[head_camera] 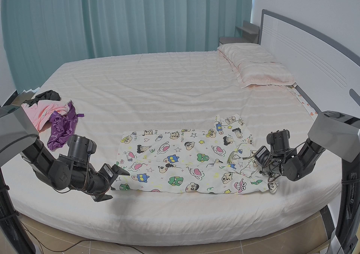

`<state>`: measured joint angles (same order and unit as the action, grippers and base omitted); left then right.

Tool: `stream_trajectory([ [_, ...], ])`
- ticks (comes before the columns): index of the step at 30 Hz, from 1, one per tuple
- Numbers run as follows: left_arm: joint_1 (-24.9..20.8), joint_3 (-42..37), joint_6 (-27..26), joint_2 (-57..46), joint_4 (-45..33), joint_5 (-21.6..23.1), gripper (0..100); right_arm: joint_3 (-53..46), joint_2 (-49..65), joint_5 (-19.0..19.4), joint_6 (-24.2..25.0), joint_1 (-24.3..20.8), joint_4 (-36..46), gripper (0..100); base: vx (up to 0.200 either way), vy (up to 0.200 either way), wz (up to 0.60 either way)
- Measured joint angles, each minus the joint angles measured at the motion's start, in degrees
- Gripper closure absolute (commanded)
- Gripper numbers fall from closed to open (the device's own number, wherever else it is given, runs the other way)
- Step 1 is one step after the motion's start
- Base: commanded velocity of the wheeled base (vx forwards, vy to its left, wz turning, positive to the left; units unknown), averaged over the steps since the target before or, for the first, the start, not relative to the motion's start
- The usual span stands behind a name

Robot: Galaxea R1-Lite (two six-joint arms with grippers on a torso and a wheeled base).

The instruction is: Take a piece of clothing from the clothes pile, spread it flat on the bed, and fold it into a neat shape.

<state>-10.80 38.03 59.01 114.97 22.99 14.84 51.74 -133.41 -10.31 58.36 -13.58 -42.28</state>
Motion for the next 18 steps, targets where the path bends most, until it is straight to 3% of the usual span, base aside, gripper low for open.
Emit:
stream_trajectory([
  [18,0.00,0.02,-0.33,0.40,0.00,0.00,0,-5.08,8.11,-0.06,-2.69,-0.66,0.38,100,0.000,0.000,0.00],
])
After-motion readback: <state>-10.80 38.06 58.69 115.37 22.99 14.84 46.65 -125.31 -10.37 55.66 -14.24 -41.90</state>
